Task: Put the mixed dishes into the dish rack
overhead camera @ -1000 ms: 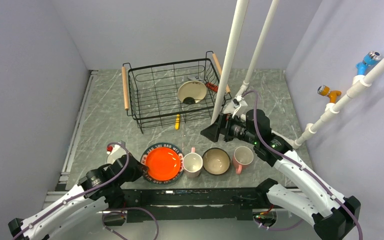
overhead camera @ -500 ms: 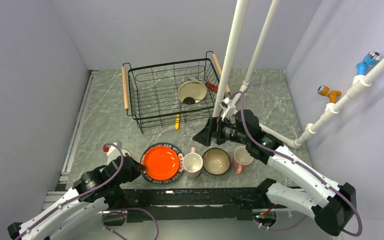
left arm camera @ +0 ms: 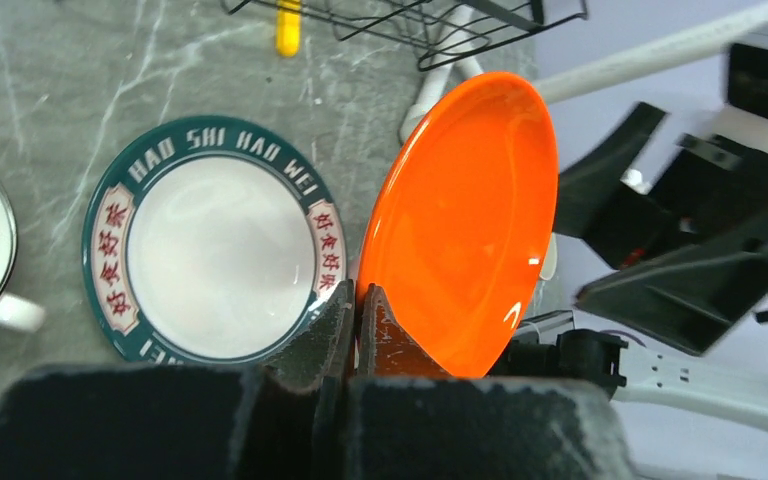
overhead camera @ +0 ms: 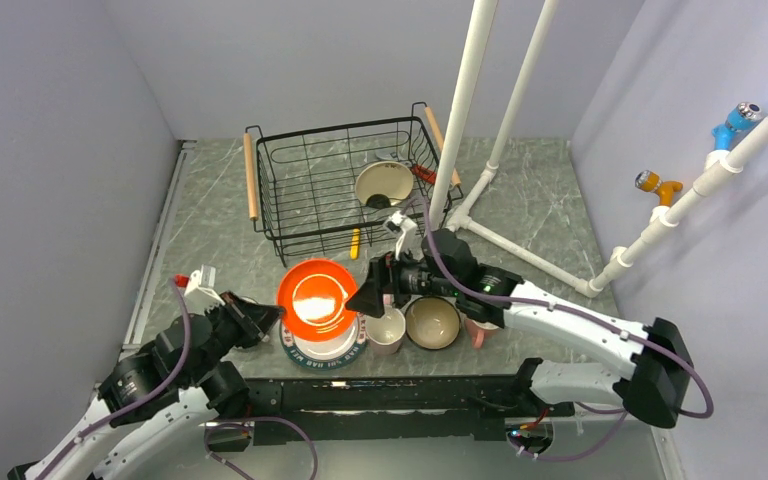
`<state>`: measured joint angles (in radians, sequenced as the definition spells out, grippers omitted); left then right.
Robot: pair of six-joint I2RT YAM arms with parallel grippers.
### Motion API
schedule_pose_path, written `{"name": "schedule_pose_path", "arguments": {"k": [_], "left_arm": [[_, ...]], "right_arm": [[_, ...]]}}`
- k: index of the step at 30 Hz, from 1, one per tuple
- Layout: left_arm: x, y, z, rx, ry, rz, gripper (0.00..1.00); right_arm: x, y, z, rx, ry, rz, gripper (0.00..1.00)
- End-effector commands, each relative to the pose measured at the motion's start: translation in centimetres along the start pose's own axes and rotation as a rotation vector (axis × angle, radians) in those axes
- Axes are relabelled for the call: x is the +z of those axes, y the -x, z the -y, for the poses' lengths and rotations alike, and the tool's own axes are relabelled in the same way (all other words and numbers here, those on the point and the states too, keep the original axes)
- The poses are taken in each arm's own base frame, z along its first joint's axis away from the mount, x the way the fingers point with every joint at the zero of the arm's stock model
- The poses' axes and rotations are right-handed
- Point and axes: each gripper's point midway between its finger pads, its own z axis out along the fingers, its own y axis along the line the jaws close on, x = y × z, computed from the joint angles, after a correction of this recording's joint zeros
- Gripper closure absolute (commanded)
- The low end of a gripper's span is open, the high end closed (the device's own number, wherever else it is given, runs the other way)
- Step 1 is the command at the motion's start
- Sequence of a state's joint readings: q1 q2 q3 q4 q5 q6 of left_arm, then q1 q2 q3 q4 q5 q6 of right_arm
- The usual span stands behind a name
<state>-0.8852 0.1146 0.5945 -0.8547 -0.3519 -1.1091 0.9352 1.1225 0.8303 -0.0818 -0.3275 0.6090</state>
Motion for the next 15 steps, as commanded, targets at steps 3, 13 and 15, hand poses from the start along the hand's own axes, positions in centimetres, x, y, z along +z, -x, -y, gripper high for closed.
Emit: {"name": "schedule_pose_path", "arguments": {"k": [3, 13, 15], "left_arm": [[-1.1, 1.9, 5.0, 0.105, -0.177, 0.021, 1.00], [-0.3, 0.7, 5.6, 0.137, -0.210, -0.020, 1.00], [-0.1, 0.8, 5.0, 0.137, -0.179, -0.013, 1.00]], "right_arm": [[1.4, 2.9, -3.6, -0.008, 0.109, 0.052, 0.13], [1.9, 2.0, -4.1, 0.070, 0.172, 0.040, 0.75], [2.0, 1.8, -3.7, 0.082, 0.158, 0.045, 0.93]]}}
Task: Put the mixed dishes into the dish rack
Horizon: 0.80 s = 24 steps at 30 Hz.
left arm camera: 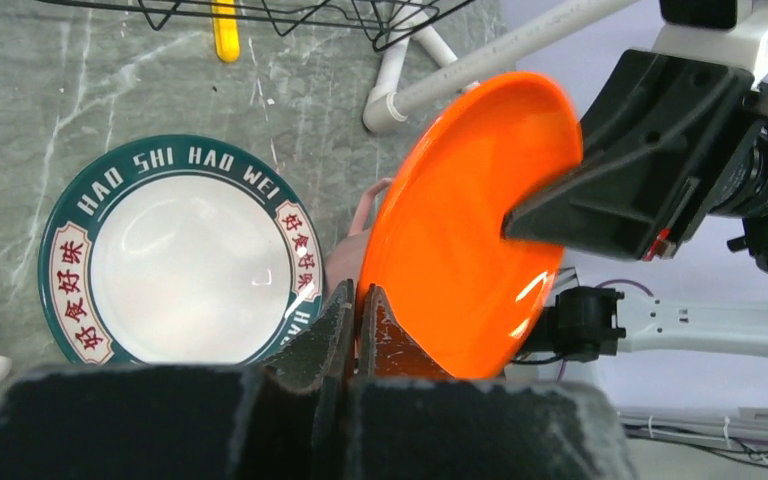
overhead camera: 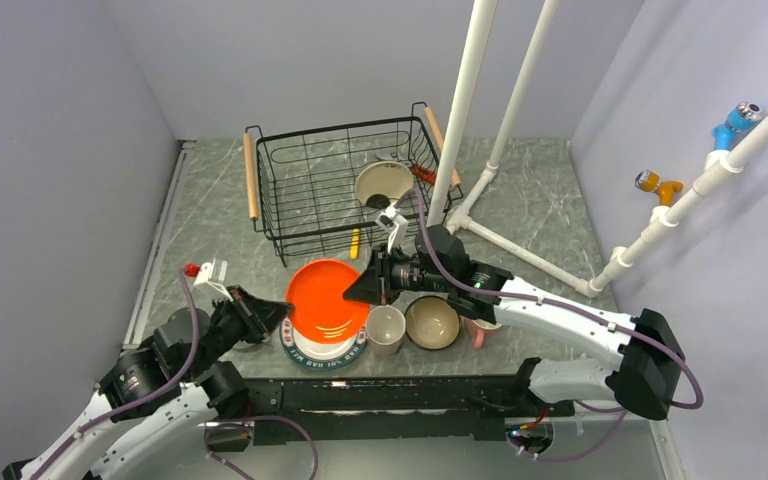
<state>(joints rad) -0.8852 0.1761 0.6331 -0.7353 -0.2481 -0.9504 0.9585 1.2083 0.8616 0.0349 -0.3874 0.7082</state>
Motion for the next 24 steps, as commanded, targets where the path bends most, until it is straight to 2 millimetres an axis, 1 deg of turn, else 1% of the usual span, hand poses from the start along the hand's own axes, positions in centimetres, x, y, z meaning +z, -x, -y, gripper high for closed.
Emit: {"name": "schedule_pose_path", "arguments": {"k": [1, 2, 3, 4, 5, 6, 7, 8, 10, 13, 14, 16, 19, 21, 23, 24], "left_arm": [[0.3, 0.9, 1.1, -0.001, -0.026, 0.027, 1.00], [0.2, 0.9, 1.1, -0.008, -0.016, 0.019, 0.98], [0.1, 0.8, 1.1, -0.005, -0.010, 0.009, 0.89], [-0.1, 0.8, 1.2, 0.003, -0.007, -0.004, 0.55], [-0.3, 0.7, 1.2, 0.013, 0.003, -0.017, 0.35], [-0.4, 0.7, 1.0, 0.024, 0.021, -0.026, 0.17], [-0.5, 0.7, 0.6, 0.037, 0.040, -0.031, 0.04], [-0.6, 0.7, 0.3, 0.044, 0.061, -0.035, 0.01], [-1.0, 0.8, -0.2, 0.039, 0.092, -0.034, 0.01], [-1.9, 1.6, 0.2, 0.071, 0.073, -0.017, 0.01], [-2.2, 2.0, 0.3, 0.100, 0.063, -0.010, 0.00], [-2.9, 3.3, 0.4, 0.154, 0.068, 0.033, 0.01], [-4.5, 5.6, 0.6, 0.210, 0.098, 0.090, 0.00], [-5.5, 6.8, 1.0, 0.254, 0.105, 0.112, 0.01], [-5.6, 7.0, 0.1, 0.298, 0.147, 0.108, 0.01], [-5.4, 6.8, -0.6, 0.313, 0.176, 0.109, 0.01]], "right_arm": [[0.2, 1.1, -1.2, 0.018, 0.046, 0.051, 1.00], [0.2, 1.1, -1.0, 0.024, 0.029, 0.048, 1.00], [0.1, 1.2, -0.8, 0.026, 0.016, 0.048, 1.00], [0.1, 1.2, -0.7, 0.024, 0.008, 0.049, 1.00], [0.0, 1.3, -0.7, 0.015, 0.005, 0.057, 1.00], [-0.2, 1.4, -0.5, 0.003, -0.003, 0.064, 1.00], [-0.3, 1.5, -0.1, -0.008, -0.023, 0.074, 1.00], [-0.5, 1.5, 0.2, -0.017, -0.044, 0.078, 1.00], [-1.3, 2.3, 1.2, -0.035, -0.133, 0.103, 1.00], [-3.5, 4.4, 2.6, -0.088, -0.288, 0.171, 1.00], [-4.7, 5.3, 3.3, -0.110, -0.357, 0.213, 1.00], [-7.3, 6.5, 5.2, -0.152, -0.506, 0.290, 1.00], [-12.0, 8.5, 6.7, -0.216, -0.699, 0.394, 1.00], [-15.3, 8.9, 7.6, -0.247, -0.823, 0.429, 1.00], [-18.2, 9.2, 8.3, -0.265, -0.914, 0.485, 1.00], [-19.7, 9.3, 8.5, -0.273, -0.948, 0.523, 1.00]]}}
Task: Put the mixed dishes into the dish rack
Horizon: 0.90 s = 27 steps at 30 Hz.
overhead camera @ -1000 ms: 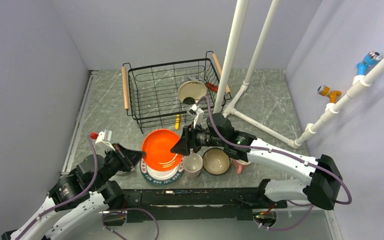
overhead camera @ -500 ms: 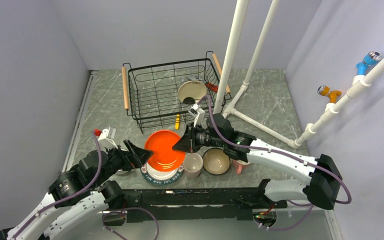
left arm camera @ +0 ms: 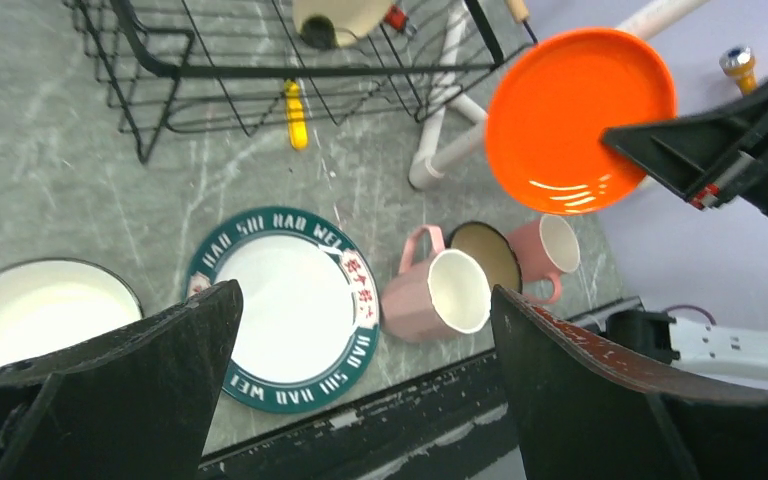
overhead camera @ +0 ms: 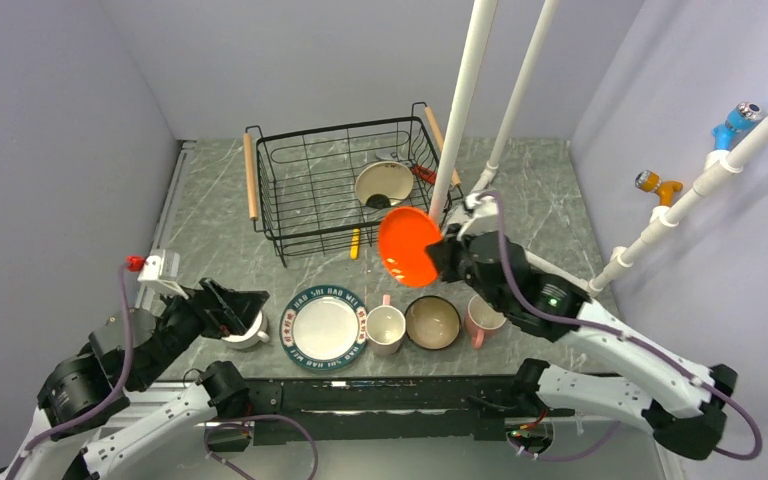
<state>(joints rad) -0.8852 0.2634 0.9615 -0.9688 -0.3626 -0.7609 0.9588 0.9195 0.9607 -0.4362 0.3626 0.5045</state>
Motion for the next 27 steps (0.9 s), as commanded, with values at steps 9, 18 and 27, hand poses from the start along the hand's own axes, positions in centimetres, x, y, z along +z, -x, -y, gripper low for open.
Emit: {"name": "schedule_pose_path", "arguments": {"k": [9, 18, 27], "left_arm": [[1.4, -2.2, -4.2, 0.144, 0.137, -0.005, 0.01], [1.9, -2.4, -3.2, 0.188, 0.068, -0.006, 0.01], [0.8, -2.0, -3.4, 0.150, 0.042, 0.034, 0.00]], "right_arm": [[-11.3, 6.0, 12.1, -0.002, -0.392, 0.429, 1.00], [-14.6, 6.0, 17.1, 0.045, -0.690, 0.515, 1.00], [-12.3, 7.0, 16.1, -0.024, -0.699, 0.557, 1.00]]}}
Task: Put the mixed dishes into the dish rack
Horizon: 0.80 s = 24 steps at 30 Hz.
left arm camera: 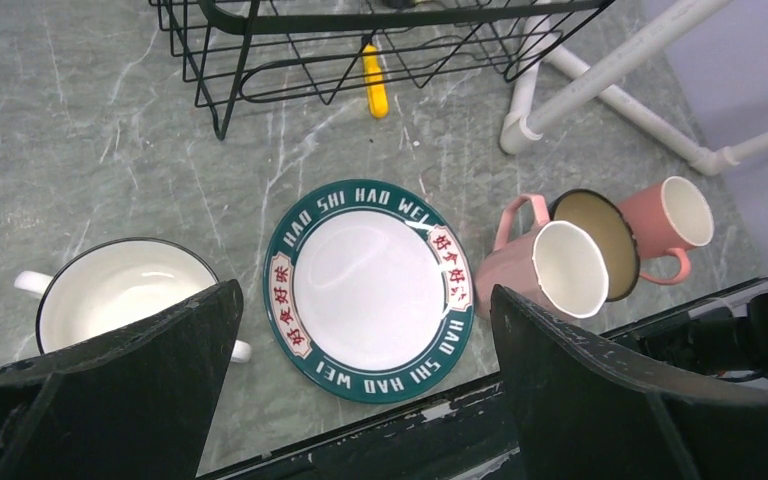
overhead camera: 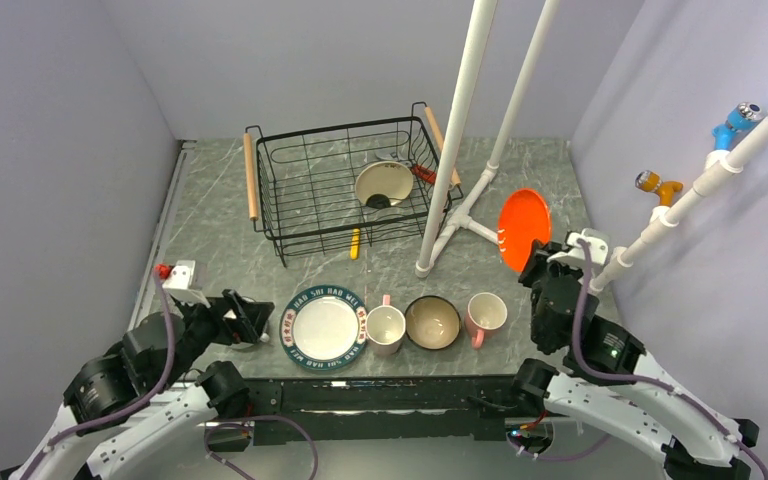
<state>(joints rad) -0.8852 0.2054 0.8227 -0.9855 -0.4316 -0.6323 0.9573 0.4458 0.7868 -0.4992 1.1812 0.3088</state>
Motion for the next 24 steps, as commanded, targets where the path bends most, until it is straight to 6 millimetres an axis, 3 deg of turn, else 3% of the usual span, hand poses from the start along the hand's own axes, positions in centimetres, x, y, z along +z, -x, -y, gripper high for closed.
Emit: {"name": "schedule_pose_path", "arguments": {"k": [1, 6, 11, 18, 24], "left_arm": [[-1.0, 1.2, 0.5, -0.028, -0.067, 0.079, 0.01], [-2.0, 1.8, 0.0, -0.067, -0.092, 0.141, 0.01], [-2.3, 2.0, 0.0, -0.085, -0.113, 0.172, 0.01], [-1.6, 1.5, 0.3, -0.057, -0.091, 0.119, 0.01], [-1.0, 1.3, 0.3, -0.038, -0.068, 0.091, 0.00]], "right_arm": [[0.9, 1.7, -1.4, 0.016, -0.015, 0.093, 1.00], [2.5, 2.6, -3.1, -0.026, 0.005, 0.122, 1.00], [6.6, 2.9, -4.3, -0.026, 0.048, 0.069, 1.00], [11.1, 4.4, -7.1, -0.053, 0.198, 0.012, 1.00], [14.0, 5.7, -10.3, 0.066, 0.414, -0.066, 1.00]]}}
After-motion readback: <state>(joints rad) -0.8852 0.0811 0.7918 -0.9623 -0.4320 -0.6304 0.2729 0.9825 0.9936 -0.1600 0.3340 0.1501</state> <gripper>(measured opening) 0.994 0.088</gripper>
